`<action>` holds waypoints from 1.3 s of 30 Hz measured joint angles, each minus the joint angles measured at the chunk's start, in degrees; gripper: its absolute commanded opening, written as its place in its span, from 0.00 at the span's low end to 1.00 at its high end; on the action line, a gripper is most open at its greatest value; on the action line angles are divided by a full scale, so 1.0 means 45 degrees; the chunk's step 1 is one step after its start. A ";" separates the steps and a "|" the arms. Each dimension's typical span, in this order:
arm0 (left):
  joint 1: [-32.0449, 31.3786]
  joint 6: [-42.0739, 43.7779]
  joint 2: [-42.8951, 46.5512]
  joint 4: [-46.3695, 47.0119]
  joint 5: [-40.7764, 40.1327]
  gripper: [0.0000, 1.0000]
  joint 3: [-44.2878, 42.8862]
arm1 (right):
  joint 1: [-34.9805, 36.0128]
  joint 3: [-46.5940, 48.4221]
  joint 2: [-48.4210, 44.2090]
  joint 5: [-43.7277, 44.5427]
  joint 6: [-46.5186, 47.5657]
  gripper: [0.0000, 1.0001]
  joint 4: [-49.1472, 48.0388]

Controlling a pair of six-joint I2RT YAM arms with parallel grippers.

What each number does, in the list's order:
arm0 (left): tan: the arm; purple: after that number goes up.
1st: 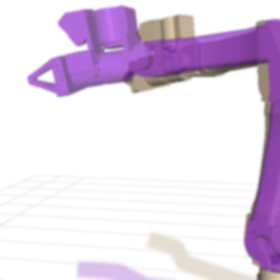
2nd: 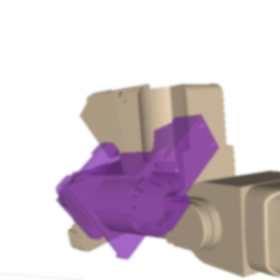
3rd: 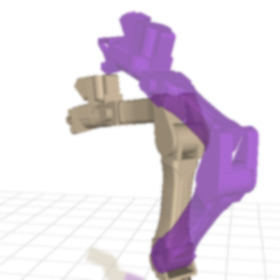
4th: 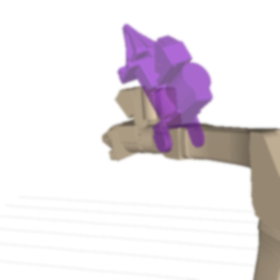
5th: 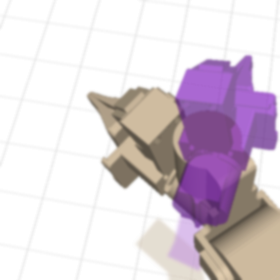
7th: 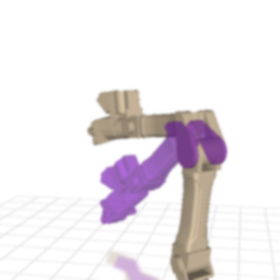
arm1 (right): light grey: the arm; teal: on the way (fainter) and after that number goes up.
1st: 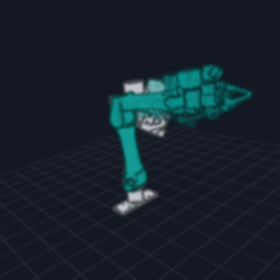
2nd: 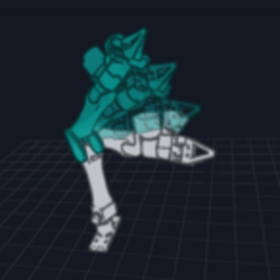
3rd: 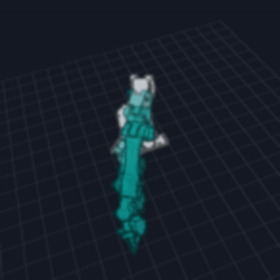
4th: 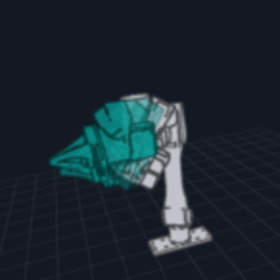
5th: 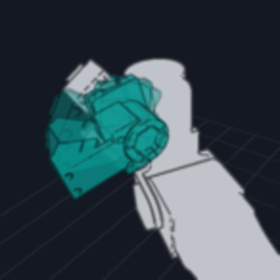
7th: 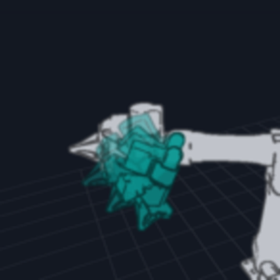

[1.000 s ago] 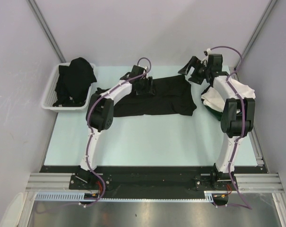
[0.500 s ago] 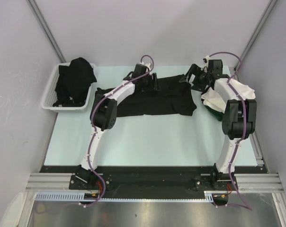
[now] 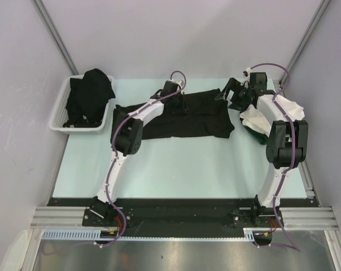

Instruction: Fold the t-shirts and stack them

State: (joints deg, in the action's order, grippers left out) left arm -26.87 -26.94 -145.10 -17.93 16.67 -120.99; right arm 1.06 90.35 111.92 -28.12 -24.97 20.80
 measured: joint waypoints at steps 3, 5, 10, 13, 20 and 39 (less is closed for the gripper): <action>-0.0073 -0.0034 -0.0092 0.0000 -0.0083 0.00 0.0000 | -0.0015 -0.0117 -0.0044 -0.0068 0.0000 1.00 0.0000; -0.0097 -0.0034 -0.0097 0.0000 -0.0194 0.00 -0.0015 | -0.0010 -0.0151 -0.0044 -0.0102 0.0005 1.00 -0.0005; -0.0121 -0.0010 -0.0097 -0.0015 -0.0393 0.00 -0.0078 | 0.0160 -0.0641 -0.0282 -0.0136 0.0078 1.00 0.0170; -0.0121 0.0010 -0.0097 -0.0053 -0.0559 0.00 -0.0243 | 0.0481 -0.0986 -0.0379 -0.0117 0.0112 1.00 0.0311; -0.0121 0.0155 -0.0087 0.0005 -0.0743 0.00 -0.1137 | 0.1360 -0.1690 -0.0389 0.0136 0.0078 1.00 0.0656; 0.0442 0.0180 0.0131 0.0991 -0.1239 0.00 -0.1384 | 0.1647 -0.2288 -0.0393 0.0510 0.0034 1.00 0.0758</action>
State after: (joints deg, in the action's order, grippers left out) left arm -24.88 -26.13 -144.51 -13.47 11.09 -127.22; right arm 8.47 80.05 110.15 -25.82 -24.82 24.21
